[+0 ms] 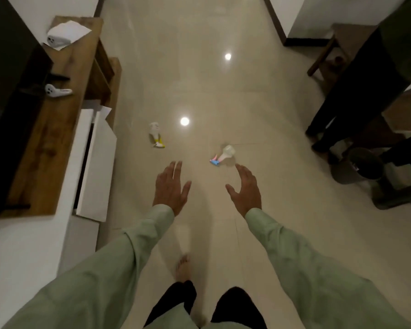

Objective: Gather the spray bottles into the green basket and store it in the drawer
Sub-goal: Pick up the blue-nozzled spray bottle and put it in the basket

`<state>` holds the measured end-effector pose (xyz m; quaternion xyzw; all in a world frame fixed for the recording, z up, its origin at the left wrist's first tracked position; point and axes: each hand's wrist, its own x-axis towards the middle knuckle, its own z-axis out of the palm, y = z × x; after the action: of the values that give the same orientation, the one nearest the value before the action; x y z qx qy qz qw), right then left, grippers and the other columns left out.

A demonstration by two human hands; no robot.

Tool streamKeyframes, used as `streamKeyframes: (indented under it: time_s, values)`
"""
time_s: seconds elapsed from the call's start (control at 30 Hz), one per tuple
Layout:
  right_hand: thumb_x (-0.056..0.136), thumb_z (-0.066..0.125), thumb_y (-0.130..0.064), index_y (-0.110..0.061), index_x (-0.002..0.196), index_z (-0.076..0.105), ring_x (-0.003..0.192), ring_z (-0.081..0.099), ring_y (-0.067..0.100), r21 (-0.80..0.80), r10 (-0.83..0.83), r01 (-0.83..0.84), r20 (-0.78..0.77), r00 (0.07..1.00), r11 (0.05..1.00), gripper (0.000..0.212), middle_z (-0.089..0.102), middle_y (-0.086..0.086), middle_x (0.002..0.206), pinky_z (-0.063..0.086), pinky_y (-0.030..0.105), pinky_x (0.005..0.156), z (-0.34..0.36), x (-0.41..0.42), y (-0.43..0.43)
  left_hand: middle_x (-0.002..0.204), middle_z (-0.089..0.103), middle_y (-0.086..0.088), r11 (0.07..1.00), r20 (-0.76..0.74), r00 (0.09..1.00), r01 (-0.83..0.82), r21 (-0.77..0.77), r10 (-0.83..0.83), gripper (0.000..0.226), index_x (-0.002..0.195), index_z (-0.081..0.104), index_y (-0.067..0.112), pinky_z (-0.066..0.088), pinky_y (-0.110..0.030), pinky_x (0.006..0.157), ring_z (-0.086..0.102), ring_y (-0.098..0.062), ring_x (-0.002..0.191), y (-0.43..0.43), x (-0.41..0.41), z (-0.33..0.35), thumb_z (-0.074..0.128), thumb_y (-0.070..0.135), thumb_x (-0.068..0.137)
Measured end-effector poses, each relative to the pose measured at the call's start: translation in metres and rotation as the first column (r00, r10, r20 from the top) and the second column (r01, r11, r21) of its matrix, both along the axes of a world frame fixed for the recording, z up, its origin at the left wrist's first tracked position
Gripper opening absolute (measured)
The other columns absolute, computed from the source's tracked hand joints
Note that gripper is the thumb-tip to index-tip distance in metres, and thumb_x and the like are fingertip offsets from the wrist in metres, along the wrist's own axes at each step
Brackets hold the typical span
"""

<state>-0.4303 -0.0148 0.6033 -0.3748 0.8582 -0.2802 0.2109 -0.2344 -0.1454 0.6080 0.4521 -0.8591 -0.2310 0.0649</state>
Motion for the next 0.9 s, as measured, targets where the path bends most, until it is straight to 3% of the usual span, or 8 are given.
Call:
streamKeyframes:
  time_s: [0.23,0.43,0.63,0.9]
  values:
    - [0.088,0.07,-0.021,-0.024,0.155,0.031,0.147,0.03,0.021,0.093,0.105,-0.102,-0.026,0.994,0.99,0.078,0.033,0.003,0.161,0.042,0.041,0.111,-0.038,-0.128,-0.088,0.159,0.027,-0.011,0.999,0.031,0.999,-0.028,0.046,0.026,0.065,0.154,0.022,0.016,0.021,-0.046,0.119,0.029,-0.029,0.145,-0.076,-0.12,-0.028,0.047,0.039,0.098]
    - [0.085,0.074,-0.022,-0.023,0.157,0.026,0.148,0.029,0.025,0.3,0.345,-0.327,-0.009,0.938,0.896,0.087,0.029,0.007,0.162,0.038,0.04,0.113,-0.149,-0.276,-0.187,0.156,0.032,-0.011,0.98,0.113,0.979,-0.18,0.084,0.17,0.065,0.152,0.027,0.014,0.024,-0.046,0.118,0.033,-0.029,0.143,-0.139,-0.226,-0.124,0.04,0.043,0.095]
    - [0.082,0.076,-0.025,-0.024,0.159,0.016,0.149,0.025,0.033,0.469,0.601,-0.517,-0.037,0.798,0.716,0.097,0.022,0.011,0.164,0.033,0.044,0.116,-0.3,-0.363,-0.276,0.158,0.03,-0.009,0.946,0.147,0.955,-0.28,0.164,0.257,0.065,0.153,0.025,0.015,0.024,-0.047,0.119,0.029,-0.026,0.145,-0.191,-0.303,-0.259,0.037,0.045,0.095]
    - [0.079,0.077,-0.022,-0.027,0.159,0.01,0.154,0.008,0.04,0.632,0.85,-0.635,-0.074,0.521,0.444,0.104,0.012,0.015,0.166,0.022,0.06,0.12,-0.562,-0.402,-0.338,0.161,0.024,-0.007,0.912,0.127,0.937,-0.347,0.216,0.327,0.063,0.154,0.019,0.018,0.022,-0.047,0.121,0.023,-0.022,0.149,-0.242,-0.348,-0.496,0.042,0.041,0.1]
